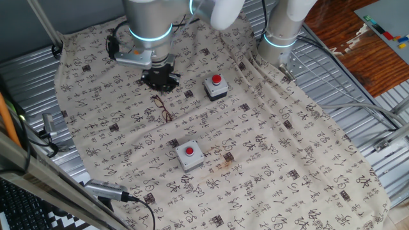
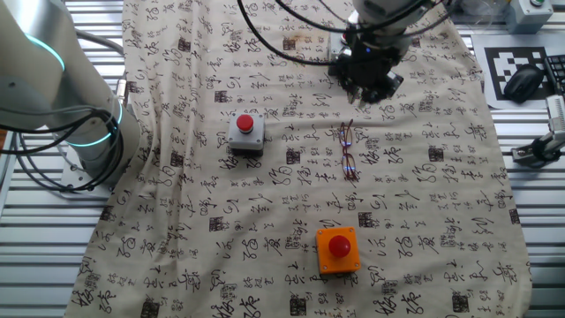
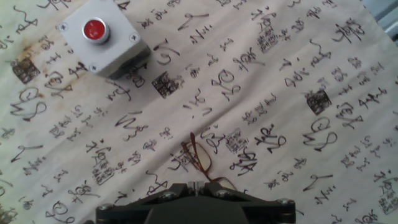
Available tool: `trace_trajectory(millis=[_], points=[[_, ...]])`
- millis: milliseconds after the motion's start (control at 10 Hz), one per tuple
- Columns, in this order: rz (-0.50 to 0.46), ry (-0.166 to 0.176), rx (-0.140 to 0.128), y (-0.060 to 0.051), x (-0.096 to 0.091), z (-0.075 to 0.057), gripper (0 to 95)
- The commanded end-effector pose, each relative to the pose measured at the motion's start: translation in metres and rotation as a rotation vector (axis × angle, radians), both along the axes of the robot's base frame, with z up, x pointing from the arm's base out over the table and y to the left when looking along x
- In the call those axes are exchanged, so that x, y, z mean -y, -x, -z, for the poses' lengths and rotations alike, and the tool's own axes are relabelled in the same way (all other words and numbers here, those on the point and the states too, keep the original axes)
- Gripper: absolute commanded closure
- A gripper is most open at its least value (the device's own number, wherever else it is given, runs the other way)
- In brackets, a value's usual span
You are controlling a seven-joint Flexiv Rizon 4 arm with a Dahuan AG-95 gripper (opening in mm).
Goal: Unfold the leg of the glasses (with one hand)
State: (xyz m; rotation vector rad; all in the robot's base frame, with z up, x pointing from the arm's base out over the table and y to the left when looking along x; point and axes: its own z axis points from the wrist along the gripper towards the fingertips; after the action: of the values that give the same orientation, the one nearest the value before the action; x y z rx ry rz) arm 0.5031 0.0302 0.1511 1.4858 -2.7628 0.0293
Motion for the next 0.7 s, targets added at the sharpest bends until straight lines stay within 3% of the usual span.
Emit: trace_trajectory(millis=[100,400,700], points=[[-0.031,-0.016,-0.003,-0.010,0.007,0.017,76.0],[-0.064,-0.021,-0.001,-0.020,0.017,0.044,76.0],[-0.056,-0.021,-0.004,-0.020,0.017,0.047,76.0]])
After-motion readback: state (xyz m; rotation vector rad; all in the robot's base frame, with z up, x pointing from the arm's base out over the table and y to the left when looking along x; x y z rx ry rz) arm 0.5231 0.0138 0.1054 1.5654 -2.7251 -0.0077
